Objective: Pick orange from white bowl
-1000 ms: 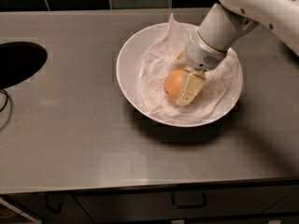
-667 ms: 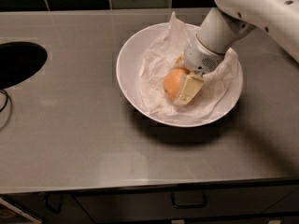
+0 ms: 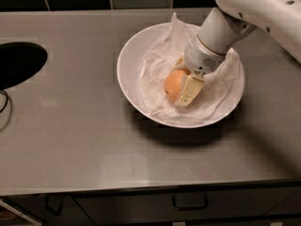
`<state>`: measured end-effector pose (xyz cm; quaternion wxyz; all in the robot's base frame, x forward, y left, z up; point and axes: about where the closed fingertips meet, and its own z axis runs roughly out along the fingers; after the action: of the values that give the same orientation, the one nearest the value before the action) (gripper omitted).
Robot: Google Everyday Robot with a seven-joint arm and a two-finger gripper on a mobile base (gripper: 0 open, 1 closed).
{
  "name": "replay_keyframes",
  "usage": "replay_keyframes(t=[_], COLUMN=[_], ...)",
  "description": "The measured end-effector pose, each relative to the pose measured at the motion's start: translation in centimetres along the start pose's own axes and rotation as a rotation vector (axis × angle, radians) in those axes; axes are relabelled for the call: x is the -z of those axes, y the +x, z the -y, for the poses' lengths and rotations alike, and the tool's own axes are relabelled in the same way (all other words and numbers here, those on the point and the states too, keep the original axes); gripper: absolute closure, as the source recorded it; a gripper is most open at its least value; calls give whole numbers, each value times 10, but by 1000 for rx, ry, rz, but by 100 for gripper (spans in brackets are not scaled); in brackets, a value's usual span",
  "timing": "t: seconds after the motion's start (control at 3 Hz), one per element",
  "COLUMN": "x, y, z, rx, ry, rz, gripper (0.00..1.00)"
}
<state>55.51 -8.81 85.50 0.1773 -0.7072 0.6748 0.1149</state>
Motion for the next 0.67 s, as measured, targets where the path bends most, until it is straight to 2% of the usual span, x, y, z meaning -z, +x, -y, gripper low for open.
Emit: replay_keyframes(t=[0.33, 0.67], x=[20, 48], y=[-5, -14], z=[-3, -8], rx=[5, 20], ry=[48, 110], rz=[0, 3], gripper=[100, 100])
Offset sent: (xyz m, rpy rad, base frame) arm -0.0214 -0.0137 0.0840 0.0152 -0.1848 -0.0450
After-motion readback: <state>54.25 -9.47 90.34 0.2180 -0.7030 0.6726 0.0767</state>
